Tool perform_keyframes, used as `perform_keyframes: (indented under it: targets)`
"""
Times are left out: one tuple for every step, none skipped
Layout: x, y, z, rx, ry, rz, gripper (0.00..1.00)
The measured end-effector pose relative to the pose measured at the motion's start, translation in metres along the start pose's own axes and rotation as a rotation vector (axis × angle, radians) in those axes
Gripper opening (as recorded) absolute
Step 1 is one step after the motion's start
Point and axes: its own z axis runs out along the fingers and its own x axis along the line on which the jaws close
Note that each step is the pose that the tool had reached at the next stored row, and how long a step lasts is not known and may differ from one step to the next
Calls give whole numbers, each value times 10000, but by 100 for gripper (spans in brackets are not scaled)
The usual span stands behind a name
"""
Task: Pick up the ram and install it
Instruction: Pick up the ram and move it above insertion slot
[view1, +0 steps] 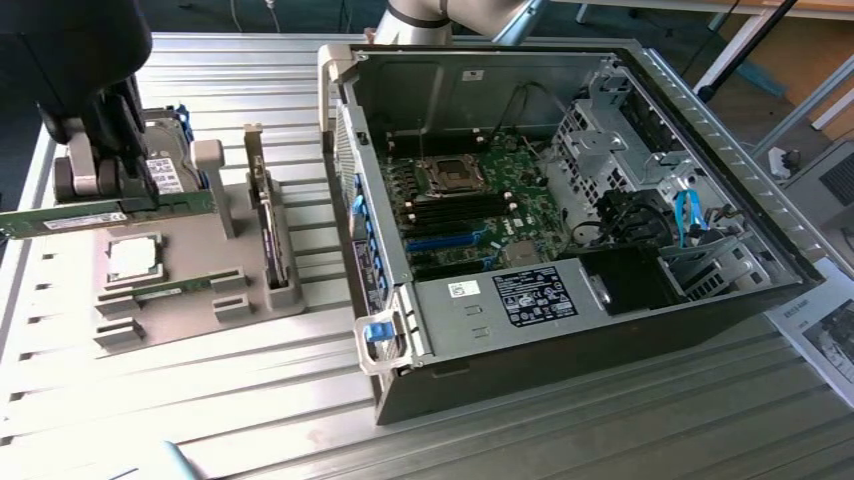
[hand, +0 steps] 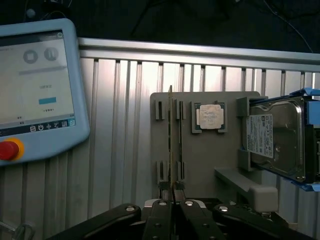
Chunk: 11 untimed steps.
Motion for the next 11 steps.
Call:
perform_keyframes:
  targets:
    - [0,0,0,0,0,0,12]
    - [0,0,-1,-1,1,0,12]
    - [0,-1,-2,-2,2,-1,12]
    - [0,-9,-4,-5,4,-2,12]
    - [1,-22,-4,-4,3,-1,12]
    - [1,-36,-4,-3,2,0,12]
    - [3,-71,-4,-4,2,0,12]
    - [5,-112,-7,-8,2,1,12]
    - [7,-142,-8,-12,3,0,12]
    - [8,-181,-8,-18,2,1,12]
    - [9,-206,-10,-24,2,1,12]
